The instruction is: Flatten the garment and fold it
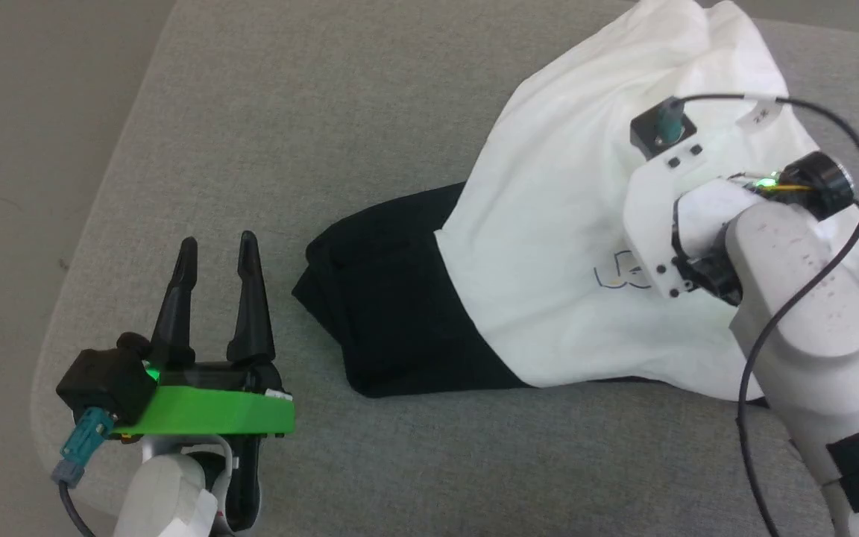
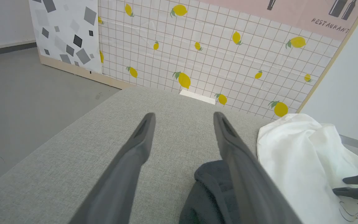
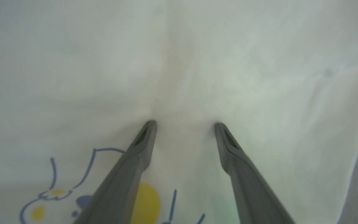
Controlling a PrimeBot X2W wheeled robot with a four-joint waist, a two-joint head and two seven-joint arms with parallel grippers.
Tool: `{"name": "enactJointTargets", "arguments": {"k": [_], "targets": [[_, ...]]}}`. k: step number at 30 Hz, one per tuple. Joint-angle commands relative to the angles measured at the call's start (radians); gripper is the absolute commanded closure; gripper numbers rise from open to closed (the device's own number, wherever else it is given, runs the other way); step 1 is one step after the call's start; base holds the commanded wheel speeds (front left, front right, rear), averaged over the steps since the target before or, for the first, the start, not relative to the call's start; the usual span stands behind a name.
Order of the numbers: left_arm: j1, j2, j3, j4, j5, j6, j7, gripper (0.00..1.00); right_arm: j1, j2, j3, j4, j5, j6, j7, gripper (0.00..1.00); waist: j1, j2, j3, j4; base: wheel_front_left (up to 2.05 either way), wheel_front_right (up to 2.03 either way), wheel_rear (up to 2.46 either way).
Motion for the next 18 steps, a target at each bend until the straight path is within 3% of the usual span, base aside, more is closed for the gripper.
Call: {"name": "enactJointTargets", "arguments": {"k": [1, 2, 7, 18], "targets": [[-0.017, -0.005, -0.001, 0.005, -0.001, -0.007, -0.004, 0.00, 0.035, -0.008, 0.021, 0.043, 0.024, -0.001, 0.037, 0.79, 0.0000, 0.0000, 0.022, 0.031, 0.00, 0.00, 0.00], [-0.019, -0.005, -0.004, 0.006, -0.007, -0.007, -0.004, 0.00, 0.024, -0.015, 0.025, 0.039, 0.037, -0.001, 0.052, 1.00, 0.0000, 0.0000, 0.023, 0.034, 0.00, 0.00, 0.00], [-0.030, -0.006, -0.018, 0.004, -0.033, 0.003, -0.004, 0.00, -0.035, -0.043, -0.021, 0.011, 0.031, -0.001, 0.052, 1.00, 0.0000, 0.0000, 0.040, 0.053, 0.00, 0.00, 0.00], [-0.046, -0.006, -0.039, -0.005, -0.051, 0.012, -0.004, 0.00, -0.173, 0.014, -0.208, 0.041, -0.164, -0.001, -0.187, 1.00, 0.0000, 0.0000, 0.076, 0.079, 0.00, 0.00, 0.00]]}}
